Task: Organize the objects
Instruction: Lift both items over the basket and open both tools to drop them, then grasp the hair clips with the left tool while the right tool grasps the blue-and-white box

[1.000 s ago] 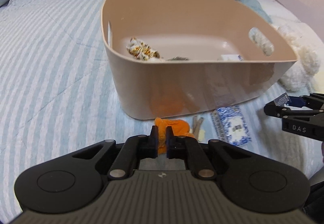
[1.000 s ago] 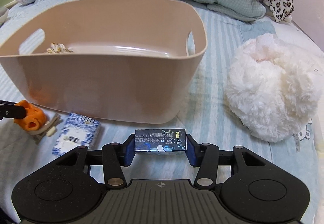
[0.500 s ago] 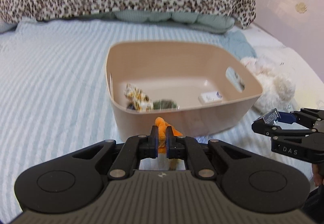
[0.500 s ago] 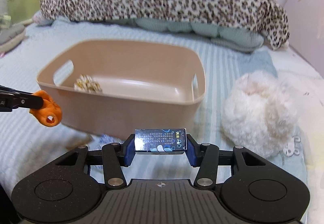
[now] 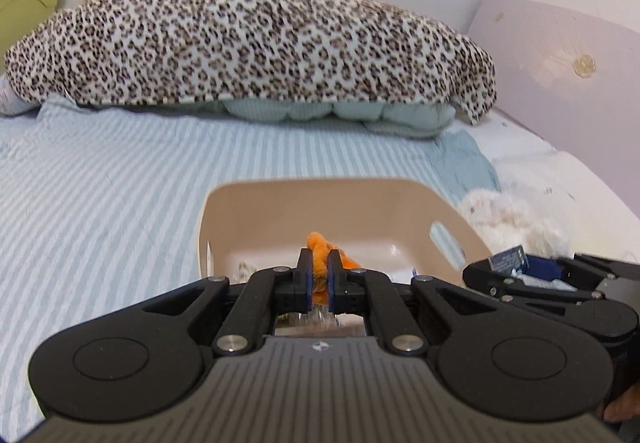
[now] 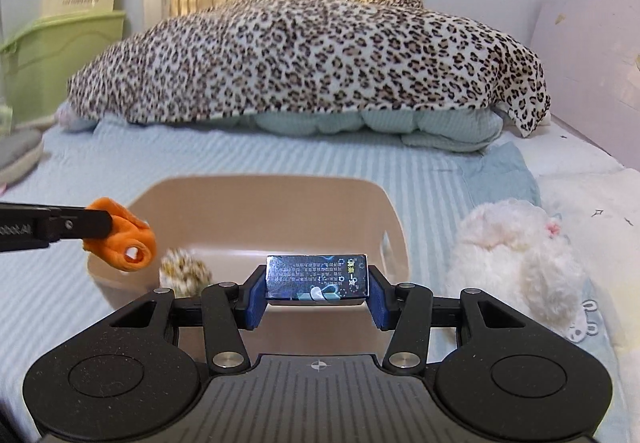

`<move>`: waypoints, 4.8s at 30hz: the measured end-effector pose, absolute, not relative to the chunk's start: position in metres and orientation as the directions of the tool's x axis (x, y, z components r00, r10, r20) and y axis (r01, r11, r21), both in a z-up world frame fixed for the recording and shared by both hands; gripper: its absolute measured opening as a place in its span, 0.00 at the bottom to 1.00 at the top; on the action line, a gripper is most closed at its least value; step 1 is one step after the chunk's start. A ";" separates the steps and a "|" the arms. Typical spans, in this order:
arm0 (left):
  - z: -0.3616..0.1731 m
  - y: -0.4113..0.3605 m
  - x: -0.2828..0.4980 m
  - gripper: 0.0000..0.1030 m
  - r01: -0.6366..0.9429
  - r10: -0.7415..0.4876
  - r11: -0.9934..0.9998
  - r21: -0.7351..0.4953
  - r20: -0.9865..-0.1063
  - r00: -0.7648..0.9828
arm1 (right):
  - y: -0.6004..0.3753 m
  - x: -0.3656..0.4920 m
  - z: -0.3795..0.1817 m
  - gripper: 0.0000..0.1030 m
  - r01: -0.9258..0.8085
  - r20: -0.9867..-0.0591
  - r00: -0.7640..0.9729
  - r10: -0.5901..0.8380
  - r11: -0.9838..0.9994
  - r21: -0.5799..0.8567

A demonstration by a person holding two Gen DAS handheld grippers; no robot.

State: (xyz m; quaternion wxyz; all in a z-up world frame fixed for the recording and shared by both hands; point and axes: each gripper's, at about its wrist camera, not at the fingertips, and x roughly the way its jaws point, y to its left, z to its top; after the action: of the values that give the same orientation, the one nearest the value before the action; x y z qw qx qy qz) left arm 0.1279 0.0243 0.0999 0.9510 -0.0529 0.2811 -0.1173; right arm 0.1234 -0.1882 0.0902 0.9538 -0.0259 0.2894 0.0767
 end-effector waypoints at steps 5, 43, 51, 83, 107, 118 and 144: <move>0.098 0.017 0.143 0.07 0.175 -0.230 0.972 -0.155 -0.491 0.840 | -0.180 0.143 0.086 0.45 -0.133 -0.549 0.825 0.132 0.990 0.039; 0.073 0.027 0.127 0.83 0.207 -0.169 0.978 -0.013 -0.631 0.757 | -0.191 0.135 0.076 0.94 -0.139 -0.638 0.759 0.130 0.990 0.036; 0.054 0.033 0.120 0.84 0.219 -0.147 0.976 0.019 -0.684 0.715 | -0.195 0.123 0.061 0.97 -0.179 -0.708 0.695 0.125 0.984 -0.003; -0.007 0.039 0.145 0.84 0.232 -0.140 0.973 -0.015 -0.834 0.534 | -0.151 0.139 -0.017 0.98 -0.290 -0.865 0.469 0.176 0.956 0.037; -0.011 0.019 0.146 0.84 0.298 -0.219 0.952 -0.067 -0.830 0.514 | -0.188 0.146 -0.030 1.00 -0.137 -0.871 0.487 0.064 0.991 -0.004; -0.026 0.004 0.146 0.84 0.335 -0.210 0.941 -0.043 -0.851 0.481 | -0.188 0.142 -0.028 1.00 -0.145 -0.871 0.487 0.063 0.989 -0.010; -0.033 0.008 0.150 0.17 0.359 -0.228 0.932 -0.045 -0.843 0.487 | -0.161 0.132 -0.029 0.47 -0.270 -0.839 0.535 0.098 0.961 -0.060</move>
State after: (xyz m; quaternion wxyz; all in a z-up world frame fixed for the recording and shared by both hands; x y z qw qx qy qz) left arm 0.1503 0.0076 -0.0326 0.8594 0.0687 0.4769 -0.1709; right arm 0.1316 -0.1612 -0.0288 0.8712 -0.0914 0.4706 0.1057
